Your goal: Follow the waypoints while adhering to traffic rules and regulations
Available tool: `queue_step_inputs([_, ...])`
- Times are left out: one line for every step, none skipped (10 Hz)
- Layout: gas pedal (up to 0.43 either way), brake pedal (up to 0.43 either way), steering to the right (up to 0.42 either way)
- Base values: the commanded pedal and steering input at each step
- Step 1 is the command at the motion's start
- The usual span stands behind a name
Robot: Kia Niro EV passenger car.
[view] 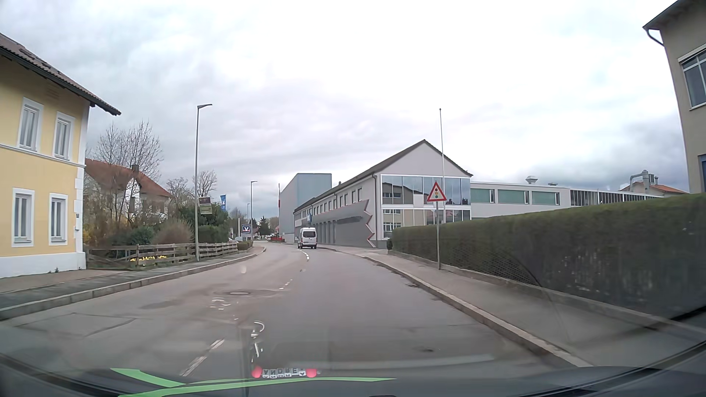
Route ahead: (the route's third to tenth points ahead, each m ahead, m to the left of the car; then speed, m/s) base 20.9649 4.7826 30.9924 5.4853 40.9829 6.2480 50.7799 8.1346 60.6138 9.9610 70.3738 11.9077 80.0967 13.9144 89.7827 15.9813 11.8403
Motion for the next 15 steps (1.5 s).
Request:
queue_step_inputs([0.169,0.000,-0.014])
queue_step_inputs([0.169,0.000,-0.013])
queue_step_inputs([0.169,0.000,-0.013])
queue_step_inputs([0.157,0.000,-0.013])
queue_step_inputs([0.157,0.000,-0.014])
queue_step_inputs([0.157,0.000,-0.016])
queue_step_inputs([0.157,0.000,-0.019])
queue_step_inputs([0.150,0.000,-0.019])
queue_step_inputs([0.150,0.000,-0.019])
queue_step_inputs([0.150,0.000,-0.019])
queue_step_inputs([0.138,0.000,-0.019])
queue_step_inputs([0.138,0.000,-0.019])
queue_step_inputs([0.118,0.000,-0.019])
queue_step_inputs([0.118,0.000,-0.019])
queue_step_inputs([0.118,0.000,-0.019])
